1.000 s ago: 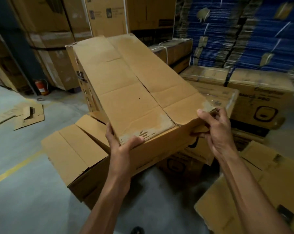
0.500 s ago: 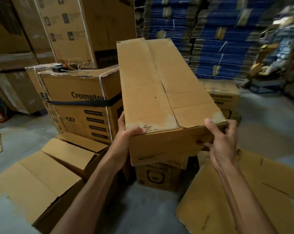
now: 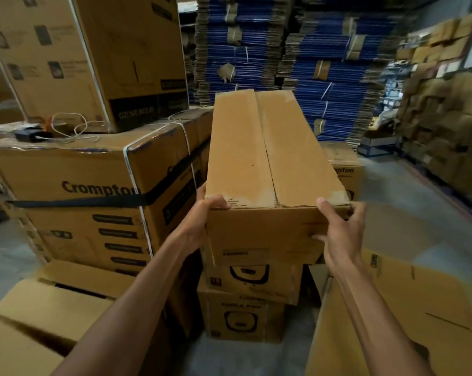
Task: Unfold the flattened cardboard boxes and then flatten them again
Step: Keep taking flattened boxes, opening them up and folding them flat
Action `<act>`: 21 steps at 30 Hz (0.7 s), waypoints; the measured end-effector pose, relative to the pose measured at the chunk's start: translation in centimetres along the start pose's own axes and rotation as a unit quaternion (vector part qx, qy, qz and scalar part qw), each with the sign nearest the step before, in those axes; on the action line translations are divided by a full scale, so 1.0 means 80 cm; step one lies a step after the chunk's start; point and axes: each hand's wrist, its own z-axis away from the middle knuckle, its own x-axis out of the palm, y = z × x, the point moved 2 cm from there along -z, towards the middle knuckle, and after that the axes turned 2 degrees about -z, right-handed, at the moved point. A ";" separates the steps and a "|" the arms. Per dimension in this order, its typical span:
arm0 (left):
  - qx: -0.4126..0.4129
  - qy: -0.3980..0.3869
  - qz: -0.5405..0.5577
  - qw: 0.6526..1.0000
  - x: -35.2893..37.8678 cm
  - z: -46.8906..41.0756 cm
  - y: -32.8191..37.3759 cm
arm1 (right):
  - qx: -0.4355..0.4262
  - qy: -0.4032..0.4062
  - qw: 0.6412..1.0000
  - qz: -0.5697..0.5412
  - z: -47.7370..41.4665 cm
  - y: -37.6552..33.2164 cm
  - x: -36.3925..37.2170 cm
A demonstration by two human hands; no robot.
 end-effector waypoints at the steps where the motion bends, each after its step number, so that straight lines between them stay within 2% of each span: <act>1: -0.006 -0.002 0.000 1.000 -0.013 -0.021 -0.002 | 0.003 0.010 1.000 0.009 -0.008 0.008 0.018; 9: -0.054 -0.050 -0.023 0.997 -0.104 -0.183 0.000 | 0.018 0.073 0.995 0.070 -0.075 0.057 0.148; 15: -0.101 -0.089 -0.029 0.990 -0.130 -0.260 0.001 | 0.026 0.101 0.986 0.130 -0.112 0.071 0.193; 18: -0.108 -0.107 -0.070 0.986 -0.131 -0.279 0.014 | 0.045 0.096 0.982 0.156 -0.120 0.065 0.197; 19: -0.097 -0.100 -0.085 0.987 -0.130 -0.285 0.016 | 0.049 0.090 0.984 0.144 -0.119 0.069 0.193; 21: -0.014 -0.053 -0.126 0.991 -0.126 -0.287 0.022 | 0.054 0.103 0.990 0.077 -0.109 0.090 0.179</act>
